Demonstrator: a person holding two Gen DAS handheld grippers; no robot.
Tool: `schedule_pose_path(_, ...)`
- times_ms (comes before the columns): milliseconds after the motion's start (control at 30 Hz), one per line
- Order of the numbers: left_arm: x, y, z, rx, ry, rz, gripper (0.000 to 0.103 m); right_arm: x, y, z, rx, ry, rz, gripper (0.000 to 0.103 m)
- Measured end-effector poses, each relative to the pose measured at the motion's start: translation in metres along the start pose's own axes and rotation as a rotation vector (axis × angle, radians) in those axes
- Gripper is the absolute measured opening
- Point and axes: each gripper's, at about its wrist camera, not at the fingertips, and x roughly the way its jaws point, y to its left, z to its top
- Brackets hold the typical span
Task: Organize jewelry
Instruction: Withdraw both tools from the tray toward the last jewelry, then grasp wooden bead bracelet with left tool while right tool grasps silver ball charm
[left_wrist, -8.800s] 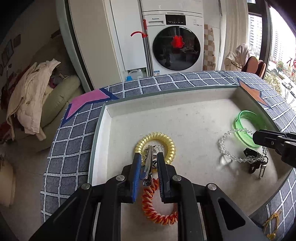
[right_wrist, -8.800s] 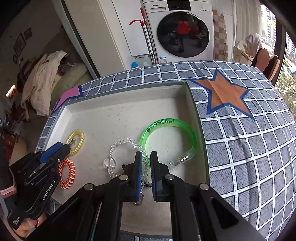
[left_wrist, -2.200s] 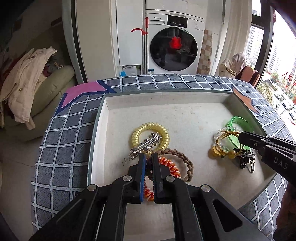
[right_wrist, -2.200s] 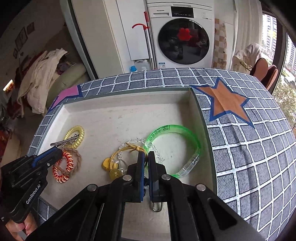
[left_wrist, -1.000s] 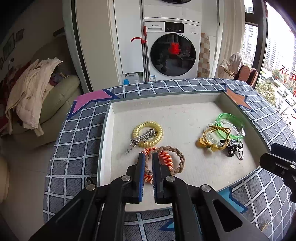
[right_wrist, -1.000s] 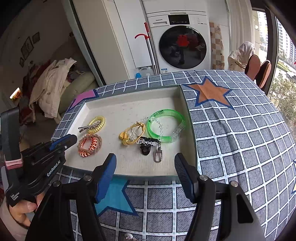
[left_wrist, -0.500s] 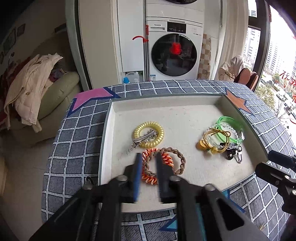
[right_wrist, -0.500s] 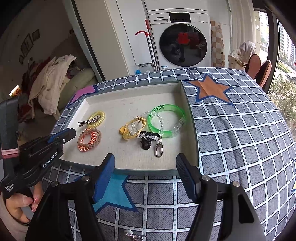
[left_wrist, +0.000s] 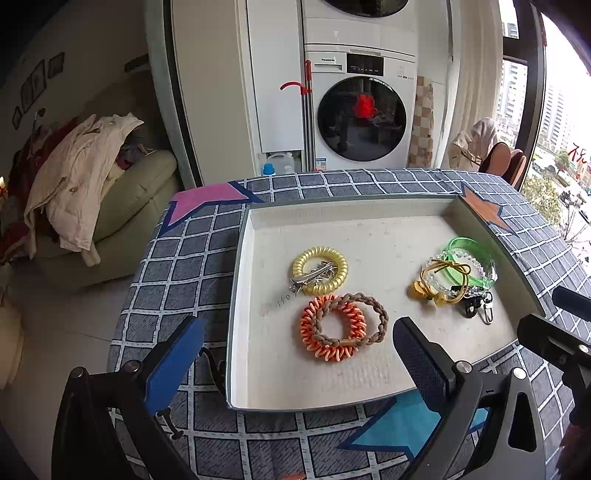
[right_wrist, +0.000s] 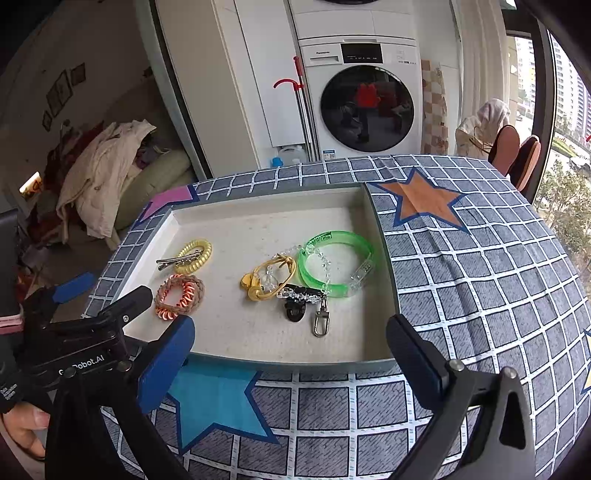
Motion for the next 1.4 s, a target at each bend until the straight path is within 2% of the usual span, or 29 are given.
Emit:
schedule_pose_path(500,-0.018,0.004,-0.016,0.004,-0.002,0.005,0.103,-0.010,0.009,-0.002,-0.044,0.046,-0.021,0.103)
schedule_pose_path(700,-0.030,0.004,-0.036,0.018,0.032,-0.070,0.103,-0.019,0.003,-0.015,-0.043,0.081,-0.007,0.103)
schedule_pose_path(1033,-0.057,-0.015,-0.090,0.083,0.073,-0.147,0.103,-0.034,-0.018,-0.068,-0.016,0.176,-0.010,0.103)
schedule_pose_path(1267,-0.070,-0.031,-0.110,0.119,0.086,-0.188,0.103,-0.043,-0.023,-0.090,-0.023,0.187,-0.022,0.103)
schedule_pose_path(1400,-0.071,-0.040,-0.115,0.143,0.099,-0.209,0.103,-0.044,-0.022,-0.091,-0.034,0.190,-0.019,0.097)
